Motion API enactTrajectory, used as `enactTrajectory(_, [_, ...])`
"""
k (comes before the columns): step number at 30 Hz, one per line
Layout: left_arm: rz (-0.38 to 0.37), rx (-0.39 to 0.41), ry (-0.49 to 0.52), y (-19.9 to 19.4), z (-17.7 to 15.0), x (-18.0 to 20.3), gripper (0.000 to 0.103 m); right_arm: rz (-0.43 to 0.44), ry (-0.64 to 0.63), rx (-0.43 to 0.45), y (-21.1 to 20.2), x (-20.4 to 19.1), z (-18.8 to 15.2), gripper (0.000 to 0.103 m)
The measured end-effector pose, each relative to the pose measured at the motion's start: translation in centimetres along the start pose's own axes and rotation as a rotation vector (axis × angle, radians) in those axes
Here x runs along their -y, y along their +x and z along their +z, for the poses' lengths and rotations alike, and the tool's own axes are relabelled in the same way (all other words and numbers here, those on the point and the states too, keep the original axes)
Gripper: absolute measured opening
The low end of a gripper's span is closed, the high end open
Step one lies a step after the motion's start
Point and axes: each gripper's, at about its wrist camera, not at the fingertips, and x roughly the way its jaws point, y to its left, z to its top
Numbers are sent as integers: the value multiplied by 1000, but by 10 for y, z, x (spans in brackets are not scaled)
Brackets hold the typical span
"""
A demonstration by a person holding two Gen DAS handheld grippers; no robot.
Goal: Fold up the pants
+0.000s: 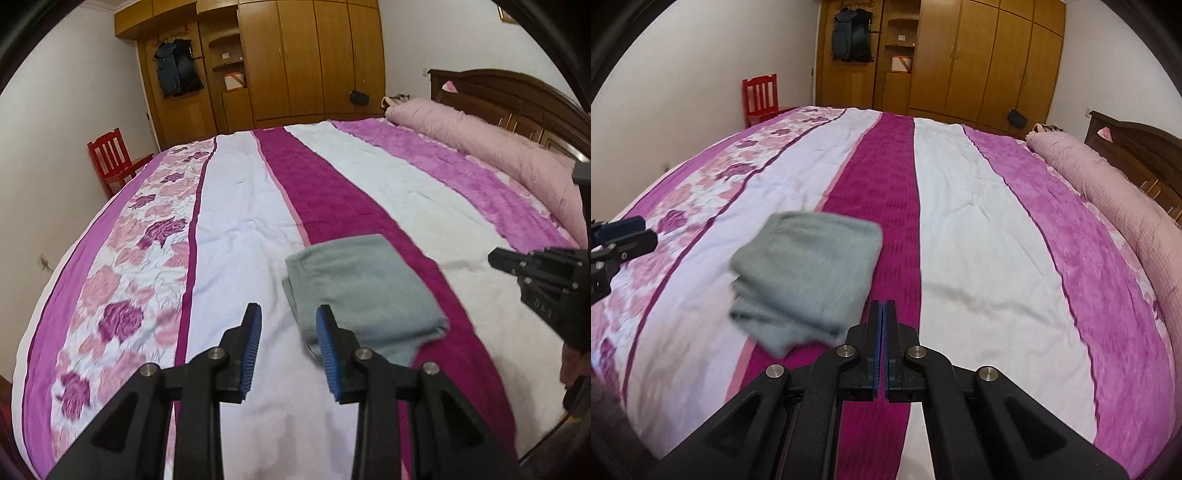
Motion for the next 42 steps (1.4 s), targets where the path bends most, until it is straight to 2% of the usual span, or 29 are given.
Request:
enactTrajectory(5, [-36, -11, -47, -39, -23, 10, 33, 25, 41, -22, -11, -4, -36, 9])
enactTrajectory(7, [-28, -17, -53, -46, -33, 14, 33, 33, 61, -38, -13, -5, -47, 23])
enactTrajectory(9, [-34, -34, -56, -50, -46, 19, 33, 27, 64, -40, -18, -8, -54, 31])
enactTrajectory(13, [-14, -69, -44, -49, -67, 25, 33, 43, 76, -14, -32, -8, -60, 39])
enactTrajectory(20, [-27, -94, -34, -46, -102, 17, 35, 50, 78, -86, -26, -18, -84, 44])
enactTrajectory(26, [-48, -174, -78, -26, -132, 11, 35, 33, 26, -177, -9, -36, -109, 49])
enactTrajectory(29, [-81, -202, -103, -16, -149, 12, 42, 28, -30, -192, -5, -44, -118, 51])
enactTrajectory(33, [-105, -318, -151, 4, -173, 18, 44, 26, -25, -208, 0, -37, -124, 61])
enactTrajectory(34, [-107, -330, -144, 8, -180, 23, 47, 31, -13, -218, 2, -35, -125, 63])
enactTrajectory(38, [-50, -282, -37, 7, -190, 39, 53, 43, 7, -225, 14, -34, -128, 66])
enactTrajectory(42, [-60, -260, -32, 9, -194, 37, 60, 63, 40, -196, 23, -41, -124, 68])
